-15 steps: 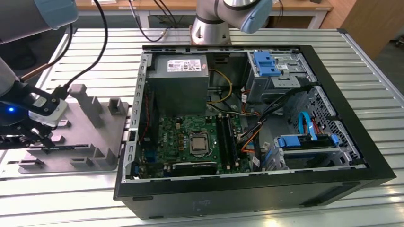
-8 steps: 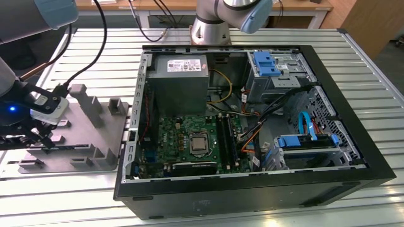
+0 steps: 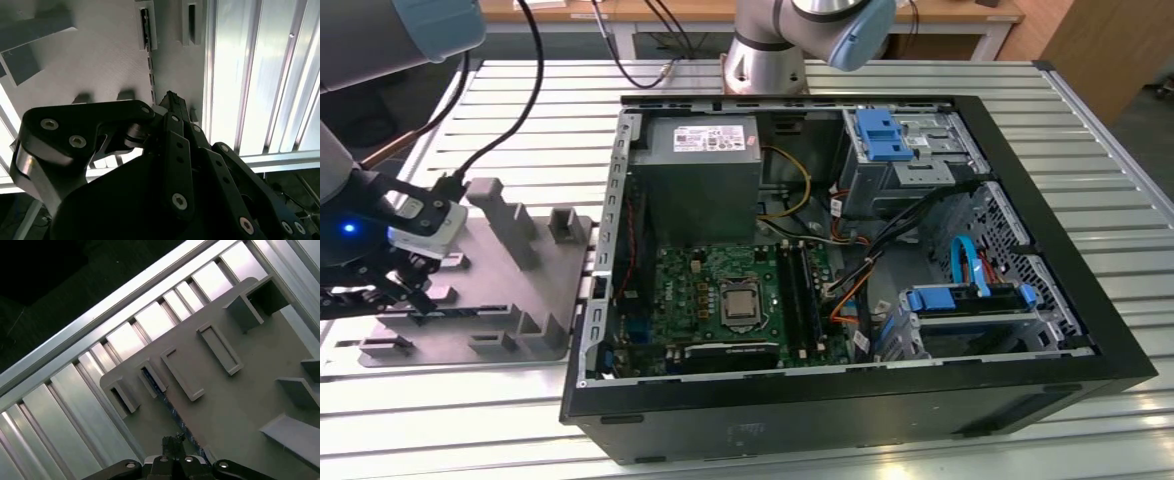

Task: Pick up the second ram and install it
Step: 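Pick up the second ram and move it above second insertion slot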

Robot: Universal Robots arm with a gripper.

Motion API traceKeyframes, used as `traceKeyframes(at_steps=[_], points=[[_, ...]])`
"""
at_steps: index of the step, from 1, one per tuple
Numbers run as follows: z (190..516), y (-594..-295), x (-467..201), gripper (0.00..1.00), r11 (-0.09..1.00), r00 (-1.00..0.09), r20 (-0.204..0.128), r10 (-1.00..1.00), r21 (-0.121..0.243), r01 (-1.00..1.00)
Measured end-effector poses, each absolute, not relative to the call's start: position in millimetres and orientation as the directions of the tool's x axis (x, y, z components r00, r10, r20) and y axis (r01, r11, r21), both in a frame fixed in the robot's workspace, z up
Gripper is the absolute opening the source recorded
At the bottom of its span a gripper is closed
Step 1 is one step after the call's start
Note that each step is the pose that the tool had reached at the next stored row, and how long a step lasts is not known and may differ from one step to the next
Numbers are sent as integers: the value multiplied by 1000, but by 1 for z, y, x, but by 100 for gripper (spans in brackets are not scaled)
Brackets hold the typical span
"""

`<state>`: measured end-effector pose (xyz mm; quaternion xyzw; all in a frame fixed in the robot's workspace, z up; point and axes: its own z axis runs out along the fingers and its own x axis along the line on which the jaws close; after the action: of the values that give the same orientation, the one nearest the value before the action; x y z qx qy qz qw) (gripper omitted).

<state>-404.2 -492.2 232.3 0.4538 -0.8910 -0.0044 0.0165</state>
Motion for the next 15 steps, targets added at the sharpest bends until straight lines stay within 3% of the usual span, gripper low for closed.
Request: traceKeyframes(at_steps=[15], points=[[232,-492,-404,10,492,-492,25,-870,23,-870]])
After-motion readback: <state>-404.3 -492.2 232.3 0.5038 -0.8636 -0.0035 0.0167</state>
